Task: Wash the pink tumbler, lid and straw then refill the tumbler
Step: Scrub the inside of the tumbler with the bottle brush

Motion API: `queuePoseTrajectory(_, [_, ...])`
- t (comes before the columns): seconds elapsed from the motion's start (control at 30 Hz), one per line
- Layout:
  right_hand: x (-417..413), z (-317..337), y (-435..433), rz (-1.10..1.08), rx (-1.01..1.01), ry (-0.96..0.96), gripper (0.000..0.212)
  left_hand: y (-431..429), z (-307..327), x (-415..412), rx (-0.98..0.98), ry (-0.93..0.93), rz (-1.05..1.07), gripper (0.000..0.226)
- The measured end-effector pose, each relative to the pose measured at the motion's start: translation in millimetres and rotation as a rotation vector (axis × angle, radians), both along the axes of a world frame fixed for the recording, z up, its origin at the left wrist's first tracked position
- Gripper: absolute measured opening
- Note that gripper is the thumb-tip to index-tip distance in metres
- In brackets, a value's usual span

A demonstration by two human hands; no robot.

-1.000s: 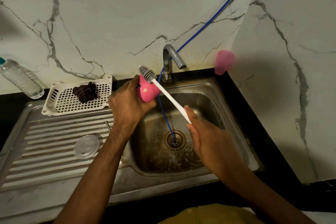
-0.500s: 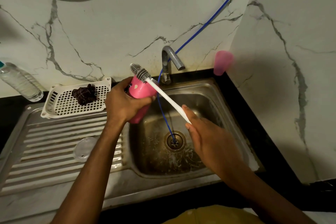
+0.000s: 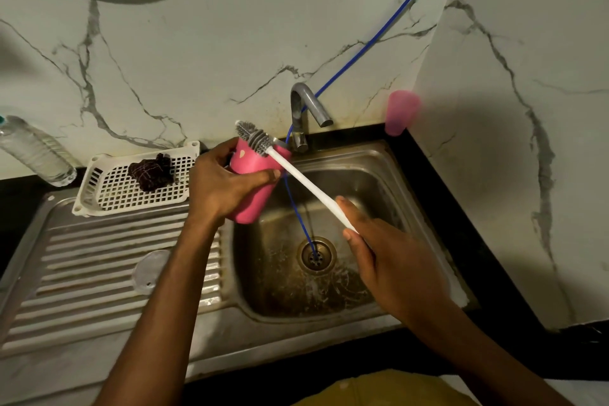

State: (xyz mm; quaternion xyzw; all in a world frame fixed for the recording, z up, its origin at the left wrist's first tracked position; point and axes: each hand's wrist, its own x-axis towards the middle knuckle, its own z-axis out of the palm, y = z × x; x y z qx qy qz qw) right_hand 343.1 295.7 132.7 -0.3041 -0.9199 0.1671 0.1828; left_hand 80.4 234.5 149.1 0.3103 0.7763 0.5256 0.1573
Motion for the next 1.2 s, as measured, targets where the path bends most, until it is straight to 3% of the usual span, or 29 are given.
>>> queuePoseTrajectory(0.13, [2,0,0,-0.009,-0.005,0.000,0.053,0,-3,-1,-0.006,-0.022,-0.007,0.068])
queuePoseTrajectory(0.5, [-8,2,3,0.026,-0.025,-0.016,0.054,-7,-16,-8,-0.004,-0.121,0.054,0.100])
queuePoseTrajectory(0.73, [5,-3,4,-0.012,0.001,0.001,0.052,-10,-21,-4,0.021,-0.255,0.113,0.083])
queuePoseTrajectory(0.8, [12,-2,5,-0.010,-0.012,0.020,0.051,-13,-21,-8,0.038,-0.297,0.113,0.088])
queuePoseTrajectory(0.87, [11,-1,5,0.009,-0.005,0.016,0.052,-15,-20,-7,0.038,-0.262,0.059,0.101])
queuePoseTrajectory(1.0, [-8,-2,7,0.040,0.008,-0.016,0.054,-10,-19,1,0.037,-0.145,0.014,0.081])
queuePoseTrajectory(1.2, [4,0,8,0.009,0.023,0.067,0.050,-16,-16,-12,0.124,-0.361,0.023,0.098])
